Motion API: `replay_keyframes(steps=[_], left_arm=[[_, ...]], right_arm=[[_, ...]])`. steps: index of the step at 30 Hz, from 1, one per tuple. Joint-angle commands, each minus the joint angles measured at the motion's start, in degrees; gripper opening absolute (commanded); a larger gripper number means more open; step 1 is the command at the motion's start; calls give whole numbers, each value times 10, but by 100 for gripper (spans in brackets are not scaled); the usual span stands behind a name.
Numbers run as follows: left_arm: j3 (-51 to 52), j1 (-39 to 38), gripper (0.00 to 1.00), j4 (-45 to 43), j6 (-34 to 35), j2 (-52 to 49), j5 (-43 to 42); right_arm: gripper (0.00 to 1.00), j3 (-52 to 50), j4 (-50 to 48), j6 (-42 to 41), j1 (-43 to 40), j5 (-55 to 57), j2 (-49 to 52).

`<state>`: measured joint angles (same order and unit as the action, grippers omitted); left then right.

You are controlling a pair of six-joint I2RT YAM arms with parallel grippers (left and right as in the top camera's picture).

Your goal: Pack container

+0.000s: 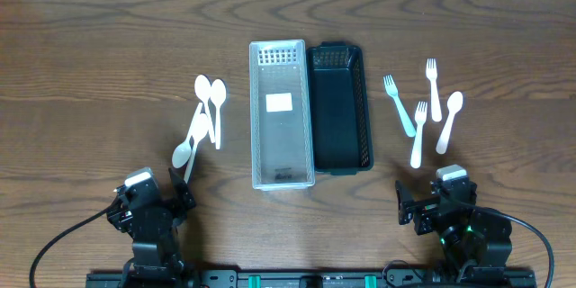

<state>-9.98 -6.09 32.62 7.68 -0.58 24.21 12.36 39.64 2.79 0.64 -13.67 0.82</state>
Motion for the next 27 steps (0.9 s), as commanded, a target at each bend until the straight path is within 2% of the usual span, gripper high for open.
replay_keyframes(steps=[1,23,27], left_arm=[[11,3,98,-2,5,4,7],[11,3,98,-2,5,4,7],[11,3,98,-7,5,4,-50]], right_arm=[[99,0,0,7,5,-1,-5],[99,0,-9,7,5,6,-5],[99,0,-19,-3,5,-7,-5]])
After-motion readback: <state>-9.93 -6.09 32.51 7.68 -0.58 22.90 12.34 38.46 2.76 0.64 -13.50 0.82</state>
